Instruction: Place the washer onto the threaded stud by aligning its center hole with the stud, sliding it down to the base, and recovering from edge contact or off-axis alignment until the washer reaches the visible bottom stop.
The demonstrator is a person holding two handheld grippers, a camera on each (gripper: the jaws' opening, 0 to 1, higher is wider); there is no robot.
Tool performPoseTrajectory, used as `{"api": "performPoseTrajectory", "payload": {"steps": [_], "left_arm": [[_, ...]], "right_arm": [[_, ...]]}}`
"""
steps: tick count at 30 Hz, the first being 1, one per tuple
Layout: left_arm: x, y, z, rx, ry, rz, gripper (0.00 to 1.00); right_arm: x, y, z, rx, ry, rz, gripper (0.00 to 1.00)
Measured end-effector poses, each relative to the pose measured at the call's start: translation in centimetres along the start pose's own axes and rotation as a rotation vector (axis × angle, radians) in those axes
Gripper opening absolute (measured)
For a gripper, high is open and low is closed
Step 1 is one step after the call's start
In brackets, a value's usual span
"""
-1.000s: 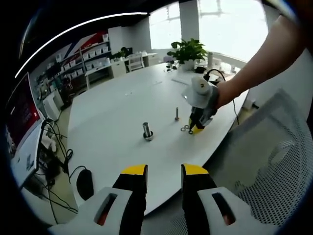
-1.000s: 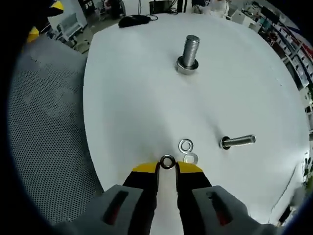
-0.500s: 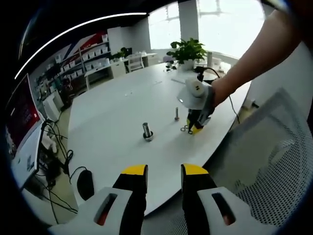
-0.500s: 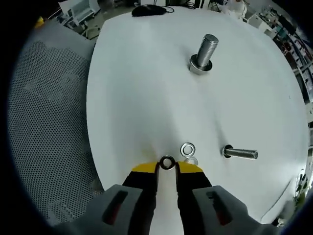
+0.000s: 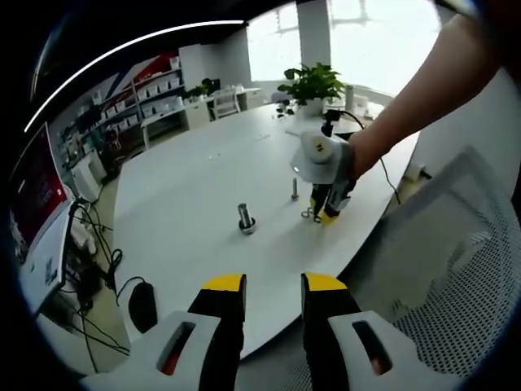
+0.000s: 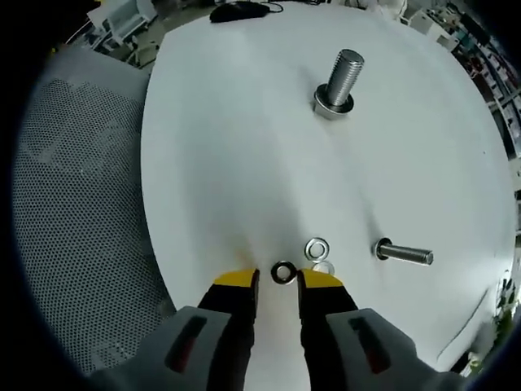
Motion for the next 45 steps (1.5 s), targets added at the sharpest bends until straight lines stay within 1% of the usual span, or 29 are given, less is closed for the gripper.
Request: {"api": "performPoseTrajectory", "payload": {"steps": [3, 5, 8, 10, 14, 15, 18, 19, 23, 24, 27, 29, 31, 33, 34, 36, 37, 39, 42, 44, 45], "left_arm": [[0.0, 0.1, 0.0, 0.001, 0.002, -0.001, 0.25], [0.0, 0.0, 0.0, 0.002, 0.002, -0.001, 0.25], [0.0, 0.0, 0.0, 0.001, -0.001, 0.000, 0.25], [0.0, 0.1, 0.1, 0.001, -0.003, 0.001, 0.25], [0.0, 0.1, 0.0, 0.006, 0.000, 0.004, 0.25], [0.0, 0.1, 0.0, 0.007, 0.001, 0.004, 0.25], [-0.1, 0.1, 0.0, 0.007, 0.002, 0.004, 0.25], [-0.1, 0.1, 0.0, 0.006, 0.001, 0.005, 0.25], [-0.1, 0.1, 0.0, 0.007, 0.002, 0.006, 0.24], [-0.1, 0.1, 0.1, 0.007, 0.002, 0.004, 0.24], [-0.2, 0.1, 0.0, 0.006, 0.005, 0.004, 0.24], [-0.2, 0.1, 0.0, 0.008, 0.005, 0.005, 0.24], [-0.1, 0.1, 0.0, 0.006, 0.004, 0.005, 0.24], [-0.2, 0.1, 0.0, 0.005, 0.003, 0.004, 0.24], [-0.2, 0.1, 0.1, 0.005, 0.003, 0.004, 0.24], [-0.1, 0.1, 0.1, 0.005, 0.005, 0.004, 0.24], [-0.1, 0.1, 0.1, 0.006, 0.006, 0.005, 0.24], [0.0, 0.2, 0.0, 0.007, 0.006, 0.009, 0.24], [0.0, 0.1, 0.0, 0.011, 0.009, 0.012, 0.24], [0.0, 0.0, -0.1, 0.012, 0.011, 0.012, 0.24], [0.1, 0.1, -0.1, 0.011, 0.011, 0.012, 0.24]], "right_arm": [[-0.1, -0.2, 0.0, -0.022, -0.003, 0.008, 0.20], [0.1, -0.3, -0.5, -0.036, -0.003, 0.014, 0.16], [0.1, -0.3, -0.6, -0.019, -0.013, 0.031, 0.16], [0.1, -0.4, -0.5, -0.038, -0.008, 0.041, 0.16], [0.0, -0.4, -0.6, -0.032, -0.009, 0.034, 0.16], [0.1, -0.3, -0.6, -0.016, -0.014, 0.026, 0.15], [0.2, -0.3, -0.7, -0.035, -0.012, 0.031, 0.15], [0.2, -0.4, -0.8, -0.057, -0.013, 0.035, 0.15], [0.4, -0.3, -1.3, -0.015, -0.012, 0.036, 0.14], [0.5, -0.3, -1.1, -0.014, -0.012, 0.035, 0.14], [0.3, -0.2, -0.8, 0.000, 0.001, 0.021, 0.14], [0.3, -0.1, -0.6, 0.016, 0.022, -0.007, 0.14], [0.3, 0.2, -0.6, 0.025, 0.043, -0.050, 0.14], [0.2, 0.6, -0.7, 0.027, 0.040, -0.085, 0.14], [0.1, 0.7, -0.7, 0.043, 0.040, -0.093, 0.14], [0.2, 0.7, -0.8, 0.048, 0.034, -0.097, 0.14], [0.3, 0.6, -0.9, 0.073, 0.036, -0.091, 0.14], [0.2, 0.7, -0.4, 0.077, 0.037, -0.086, 0.14], [-0.3, 1.0, -0.3, 0.099, 0.025, -0.088, 0.14], [-1.1, 1.0, -1.0, 0.114, 0.040, -0.113, 0.14], [-1.6, 0.9, -1.5, 0.145, 0.046, -0.141, 0.14]]}}
Point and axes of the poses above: the point that each gripper's makers call its tool centre point, and the gripper's own axes: x roughly forward along the fingers, z roughly to its left, y roughly out of its underside, the point moved 8 cm from there along -x, roughly backward along the fingers, and after that the axes turned 4 degrees about -z, right-handed, at the moved point
